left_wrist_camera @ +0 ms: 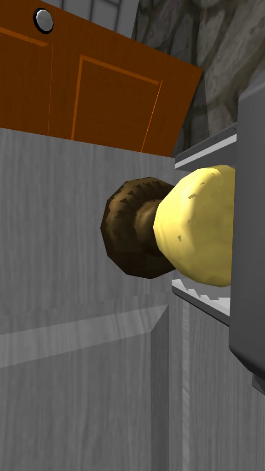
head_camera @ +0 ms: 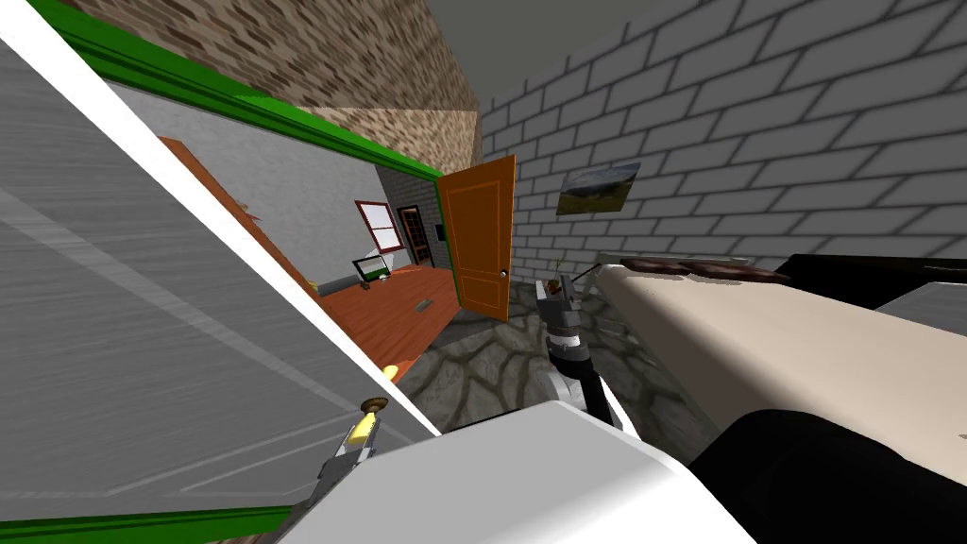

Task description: Pull the door open

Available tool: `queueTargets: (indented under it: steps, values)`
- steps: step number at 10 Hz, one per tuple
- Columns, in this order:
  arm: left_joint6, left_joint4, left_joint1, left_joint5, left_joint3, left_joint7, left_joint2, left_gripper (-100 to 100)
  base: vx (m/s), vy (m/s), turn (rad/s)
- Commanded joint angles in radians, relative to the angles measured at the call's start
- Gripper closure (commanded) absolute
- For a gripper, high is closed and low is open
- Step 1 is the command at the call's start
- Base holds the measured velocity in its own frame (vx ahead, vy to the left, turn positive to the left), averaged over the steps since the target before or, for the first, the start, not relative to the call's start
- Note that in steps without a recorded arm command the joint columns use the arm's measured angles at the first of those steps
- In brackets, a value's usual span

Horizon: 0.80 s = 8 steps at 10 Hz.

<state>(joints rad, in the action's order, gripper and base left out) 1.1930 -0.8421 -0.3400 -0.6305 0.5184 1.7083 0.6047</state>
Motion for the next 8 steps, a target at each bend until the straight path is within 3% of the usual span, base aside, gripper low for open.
queueTargets:
  steps: [1, 6, 7, 8]
  values:
    - [0.018, 0.013, -0.001, 0.005, 0.010, 0.011, 0.004, 100, -0.216, 0.066, -0.151]
    - [0.060, 0.050, 0.005, 0.016, 0.032, 0.041, 0.016, 100, -0.198, 0.046, -0.118]
    - [0.052, 0.045, 0.006, 0.017, 0.032, 0.035, 0.013, 100, -0.072, 0.025, -0.030]
    - [0.060, 0.056, 0.008, 0.020, 0.039, 0.042, 0.014, 100, -0.114, 0.012, -0.111]
